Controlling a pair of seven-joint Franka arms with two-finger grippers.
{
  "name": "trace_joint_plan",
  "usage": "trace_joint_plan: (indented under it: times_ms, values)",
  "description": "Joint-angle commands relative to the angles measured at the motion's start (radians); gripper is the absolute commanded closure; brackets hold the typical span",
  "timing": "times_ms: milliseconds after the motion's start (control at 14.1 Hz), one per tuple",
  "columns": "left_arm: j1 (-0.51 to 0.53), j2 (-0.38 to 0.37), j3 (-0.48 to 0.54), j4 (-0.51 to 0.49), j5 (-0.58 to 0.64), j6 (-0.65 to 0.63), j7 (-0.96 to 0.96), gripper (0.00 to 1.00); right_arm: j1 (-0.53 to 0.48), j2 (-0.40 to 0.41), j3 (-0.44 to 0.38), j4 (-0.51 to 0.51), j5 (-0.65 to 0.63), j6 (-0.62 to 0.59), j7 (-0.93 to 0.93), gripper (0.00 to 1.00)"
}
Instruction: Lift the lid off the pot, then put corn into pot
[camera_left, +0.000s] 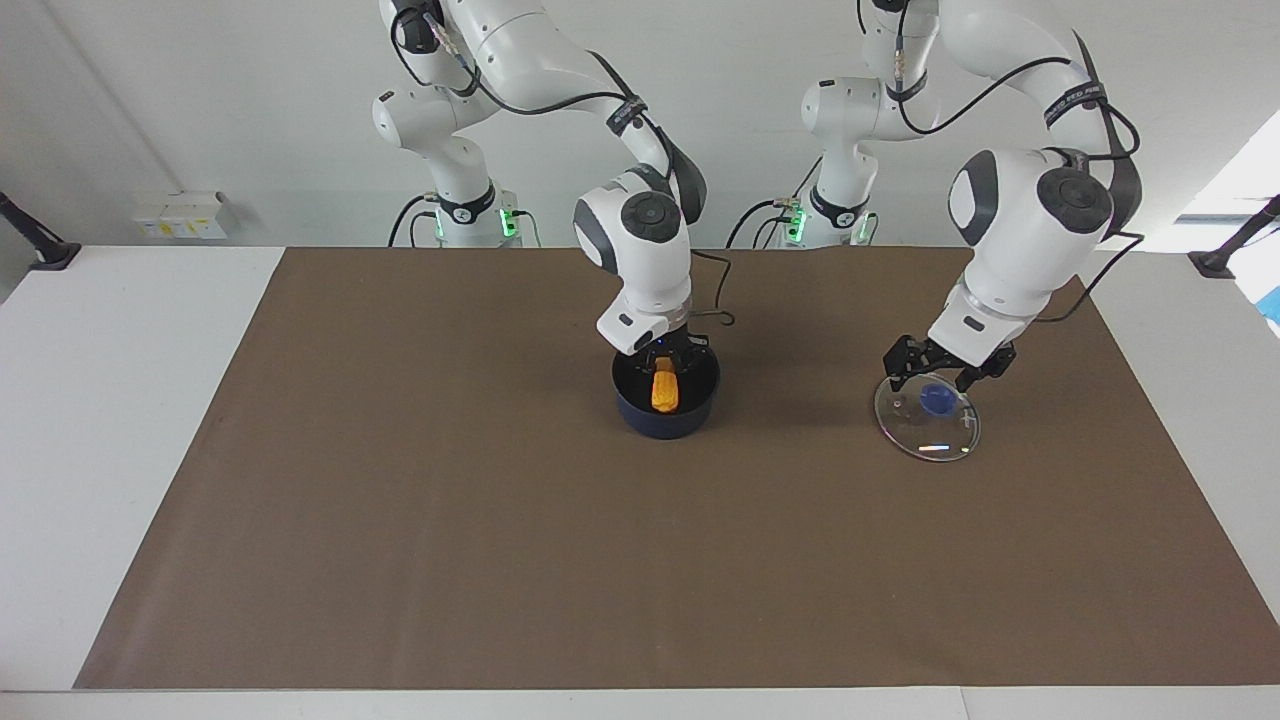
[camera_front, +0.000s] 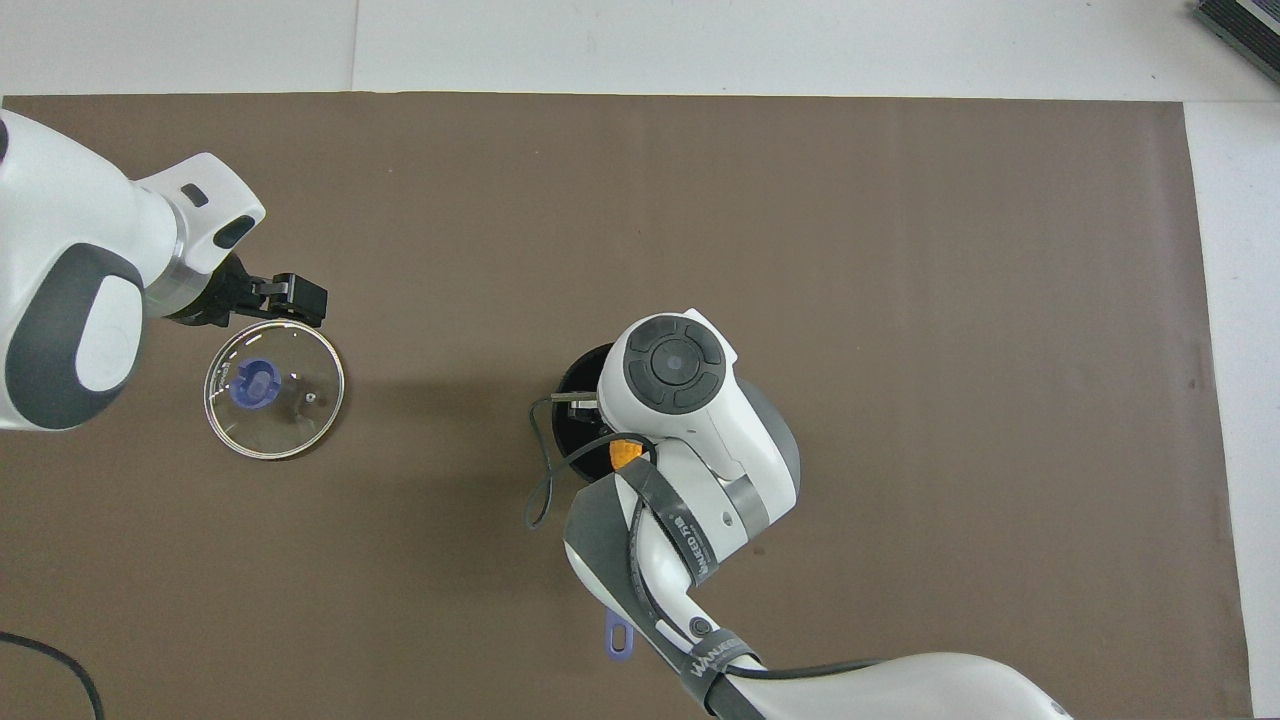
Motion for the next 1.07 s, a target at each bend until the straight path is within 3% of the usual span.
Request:
trace_joint_plan:
  times_ms: [0,284,426,497,569,640,995]
  values:
    - [-0.006,-0.044,0.01,0.06,-0.005,-0.126,0.057,0.0,-0.007,0.0,0.007,-0.007,0.037,0.034,0.004,0.72]
    - [-0.001,-0.116,0.016,0.071,0.007,-0.232,0.082,0.0,-0.005,0.002,0.007,-0.014,0.077,0.046,-0.012,0.61]
    - [0.002,-0.124,0.016,0.123,0.029,-0.324,0.09,0.0,-0.008,0.002,0.007,-0.022,0.078,0.046,-0.032,0.51]
    - [0.002,-0.121,0.012,0.175,0.051,-0.385,0.108,0.0,-0.008,0.0,0.007,-0.022,0.078,0.046,-0.035,0.43]
    - [0.003,-0.115,0.012,0.221,0.055,-0.436,0.117,0.0,-0.008,0.0,0.007,-0.022,0.078,0.046,-0.035,0.25]
    - [0.005,-0.121,0.013,0.226,0.049,-0.444,0.117,0.0,-0.008,0.0,0.007,-0.02,0.078,0.046,-0.037,0.0]
    - [0.006,-0.125,0.018,0.217,0.043,-0.438,0.114,0.0,-0.004,-0.018,0.002,-0.004,0.036,0.015,-0.032,0.0]
